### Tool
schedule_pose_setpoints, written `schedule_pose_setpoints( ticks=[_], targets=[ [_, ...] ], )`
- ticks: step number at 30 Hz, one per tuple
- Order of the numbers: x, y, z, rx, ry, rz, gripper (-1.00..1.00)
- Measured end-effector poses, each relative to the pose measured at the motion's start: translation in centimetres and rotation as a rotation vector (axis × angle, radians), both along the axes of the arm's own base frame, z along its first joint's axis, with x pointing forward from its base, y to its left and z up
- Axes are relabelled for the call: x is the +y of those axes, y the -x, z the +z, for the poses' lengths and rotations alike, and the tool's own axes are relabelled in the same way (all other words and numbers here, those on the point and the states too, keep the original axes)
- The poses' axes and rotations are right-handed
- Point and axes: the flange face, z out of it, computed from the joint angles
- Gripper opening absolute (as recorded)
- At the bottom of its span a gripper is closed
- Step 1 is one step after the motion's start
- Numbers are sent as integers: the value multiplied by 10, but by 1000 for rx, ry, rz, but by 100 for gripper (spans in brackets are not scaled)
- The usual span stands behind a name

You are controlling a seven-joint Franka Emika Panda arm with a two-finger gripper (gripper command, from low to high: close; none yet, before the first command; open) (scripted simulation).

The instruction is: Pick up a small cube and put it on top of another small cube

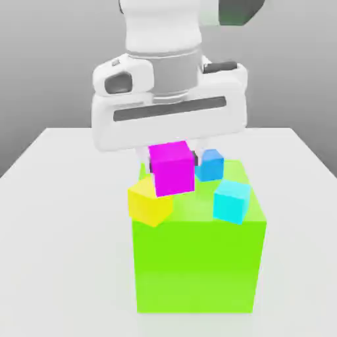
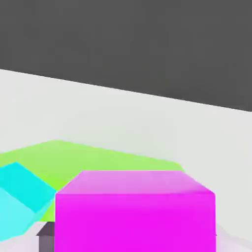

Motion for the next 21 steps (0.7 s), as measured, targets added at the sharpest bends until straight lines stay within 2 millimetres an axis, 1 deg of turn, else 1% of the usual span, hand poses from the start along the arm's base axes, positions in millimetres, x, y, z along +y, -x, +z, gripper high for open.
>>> schedule_pose_setpoints(
  ticks=[5,9,10,12,13,15,17,18,21],
  targets=[
    [33,54,22,-12,-14,205,-100],
    [53,99,32,-20,-22,370,-100],
    [55,109,32,-27,-15,395,-100],
    [56,129,26,-50,22,407,-100],
    [56,136,20,-61,41,406,-100],
    [56,140,-3,-69,56,405,-100],
    [56,142,-31,-71,59,405,-100],
    [56,143,-40,-71,60,405,100],
    [56,143,-40,-71,60,405,100]
  ],
)
